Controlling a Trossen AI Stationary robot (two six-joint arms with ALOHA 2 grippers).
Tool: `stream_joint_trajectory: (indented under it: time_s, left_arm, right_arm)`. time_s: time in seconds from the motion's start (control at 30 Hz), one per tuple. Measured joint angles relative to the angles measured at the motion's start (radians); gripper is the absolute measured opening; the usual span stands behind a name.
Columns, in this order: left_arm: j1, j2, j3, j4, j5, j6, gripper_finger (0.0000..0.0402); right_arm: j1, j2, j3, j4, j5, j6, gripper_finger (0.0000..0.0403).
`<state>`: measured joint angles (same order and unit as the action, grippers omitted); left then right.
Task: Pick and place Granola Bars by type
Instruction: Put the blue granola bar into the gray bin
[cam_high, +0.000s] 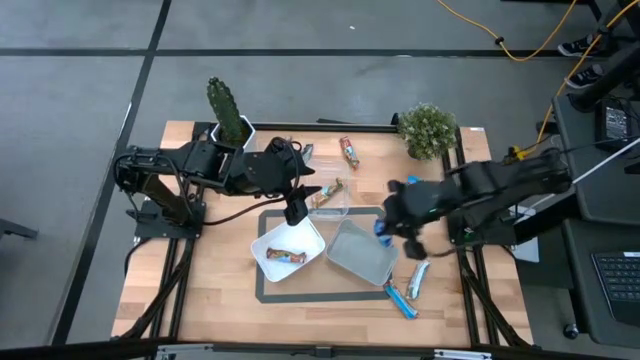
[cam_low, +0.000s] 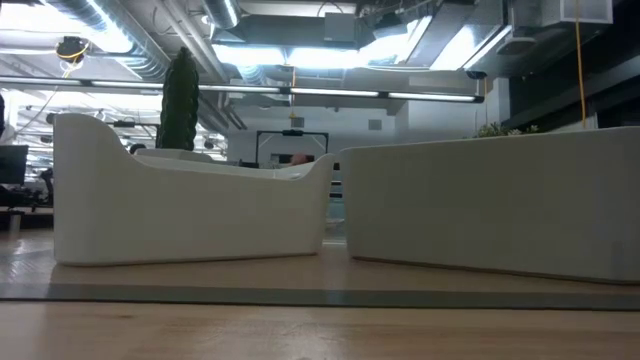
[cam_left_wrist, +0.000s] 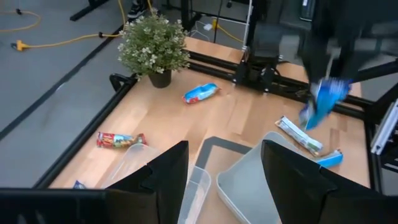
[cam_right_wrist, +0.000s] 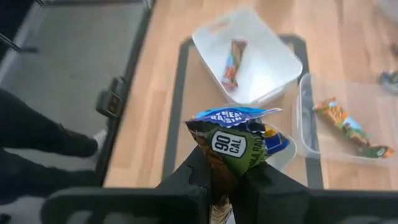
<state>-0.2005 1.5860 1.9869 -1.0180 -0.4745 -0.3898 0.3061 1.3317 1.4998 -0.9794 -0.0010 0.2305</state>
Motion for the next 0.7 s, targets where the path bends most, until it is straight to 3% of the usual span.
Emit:
stream_joint_trajectory:
  time_s: [0.4,0.57,0.7]
  left_arm:
    - [-0.014,0.000,0.000,-0.004,-0.005,0.002,0.0194]
    - [-0.032,0.001,0.000,-0.012,0.010,0.004,0.0194]
    - [-0.049,0.001,0.000,-0.014,0.020,0.019,0.0194]
  right_arm:
    - [-0.060,0.245,0.000,-0.005,-0.074,-0.109,0.0032]
    - [-0.069,0.319,-0.002,0.006,-0.070,-0.077,0.0043]
    - [-0.067,0.353,-0.086,0.078,-0.073,-0.039,0.0038]
